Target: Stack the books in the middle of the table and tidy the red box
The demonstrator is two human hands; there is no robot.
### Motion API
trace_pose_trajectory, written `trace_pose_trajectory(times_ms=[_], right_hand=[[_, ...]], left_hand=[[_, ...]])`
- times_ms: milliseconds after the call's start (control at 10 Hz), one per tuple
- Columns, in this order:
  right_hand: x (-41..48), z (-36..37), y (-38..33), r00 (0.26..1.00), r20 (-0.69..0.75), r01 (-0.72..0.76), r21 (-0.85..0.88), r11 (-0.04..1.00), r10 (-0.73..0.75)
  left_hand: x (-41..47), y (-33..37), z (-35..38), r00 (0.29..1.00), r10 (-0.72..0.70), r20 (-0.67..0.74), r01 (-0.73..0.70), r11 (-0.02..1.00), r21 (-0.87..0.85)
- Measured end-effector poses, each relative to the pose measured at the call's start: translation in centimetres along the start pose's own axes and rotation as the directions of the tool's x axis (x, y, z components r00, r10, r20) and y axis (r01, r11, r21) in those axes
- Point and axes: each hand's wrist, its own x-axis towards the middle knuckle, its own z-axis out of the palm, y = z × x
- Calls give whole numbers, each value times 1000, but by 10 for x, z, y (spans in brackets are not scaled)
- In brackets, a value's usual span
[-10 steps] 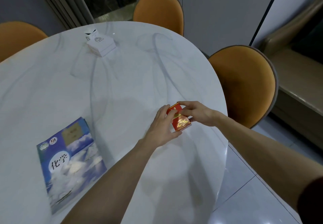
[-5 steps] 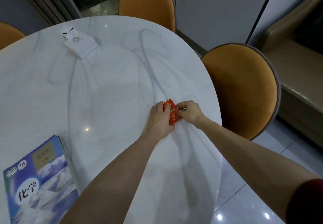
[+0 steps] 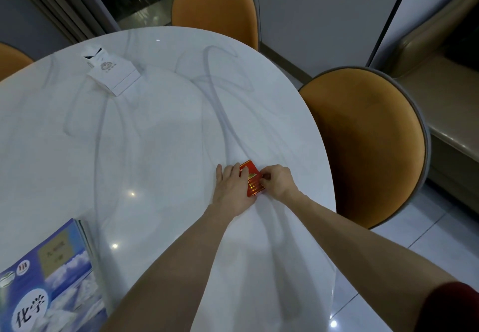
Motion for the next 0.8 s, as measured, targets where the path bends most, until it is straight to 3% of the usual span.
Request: trace_pose_trajectory(times_ms=[400, 800], right_hand=[[-2, -9, -11, 1000, -13, -8, -148, 989, 6], [-29, -20, -80, 967, 95, 252, -476, 843, -236]], left_hand=[[-6, 1, -11, 997, -52, 60, 58, 994, -97], [-52, -33, -72, 979, -198, -37, 187, 961, -205]])
